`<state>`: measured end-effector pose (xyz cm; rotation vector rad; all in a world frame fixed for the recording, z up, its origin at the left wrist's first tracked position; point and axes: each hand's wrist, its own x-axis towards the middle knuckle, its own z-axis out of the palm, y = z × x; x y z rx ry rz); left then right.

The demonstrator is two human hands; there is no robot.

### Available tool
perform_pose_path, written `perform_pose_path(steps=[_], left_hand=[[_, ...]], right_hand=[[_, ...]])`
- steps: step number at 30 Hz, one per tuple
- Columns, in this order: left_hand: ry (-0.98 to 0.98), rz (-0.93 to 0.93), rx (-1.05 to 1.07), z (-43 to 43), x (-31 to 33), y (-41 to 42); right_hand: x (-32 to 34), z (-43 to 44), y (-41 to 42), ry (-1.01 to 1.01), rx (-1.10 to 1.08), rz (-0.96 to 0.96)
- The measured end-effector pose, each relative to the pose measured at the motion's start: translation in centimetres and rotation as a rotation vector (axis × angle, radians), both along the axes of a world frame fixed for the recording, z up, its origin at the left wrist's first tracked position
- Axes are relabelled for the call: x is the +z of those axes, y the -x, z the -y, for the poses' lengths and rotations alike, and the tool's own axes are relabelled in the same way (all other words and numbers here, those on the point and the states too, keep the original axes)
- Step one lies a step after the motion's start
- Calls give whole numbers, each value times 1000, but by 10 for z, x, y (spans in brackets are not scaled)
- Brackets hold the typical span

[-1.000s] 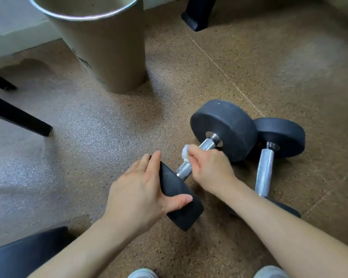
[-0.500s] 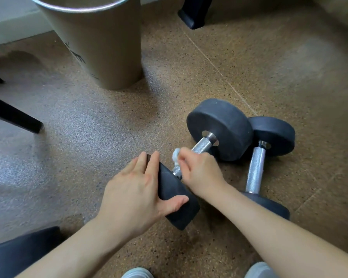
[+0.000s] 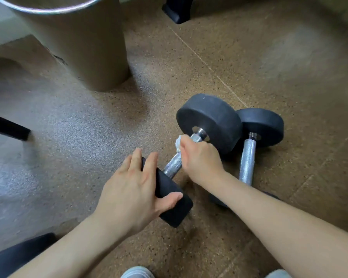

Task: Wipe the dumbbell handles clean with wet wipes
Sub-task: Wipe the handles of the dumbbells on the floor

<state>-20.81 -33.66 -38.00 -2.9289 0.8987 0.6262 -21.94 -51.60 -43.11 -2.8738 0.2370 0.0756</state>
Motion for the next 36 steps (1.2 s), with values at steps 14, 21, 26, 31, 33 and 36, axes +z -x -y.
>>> perform_pose_path(steps=[14,21,26,31,33,36], left_hand=[[139,-129,-72,-12,19,-14],[-21,-162,-42,-6,31,-7],[-2,-50,84,6,24,11],[28,83,171,12,24,31],[12,139,161,15,21,38],[26,188,138,17,15,53]], right_hand=[[20,33,-18,132,325,-232],[6,5,8,10,401,-178],[6,33,-15,115,253,-70],[3,11,19,-77,455,-74],[0,30,6,3,342,-21],[0,47,8,60,248,-7]])
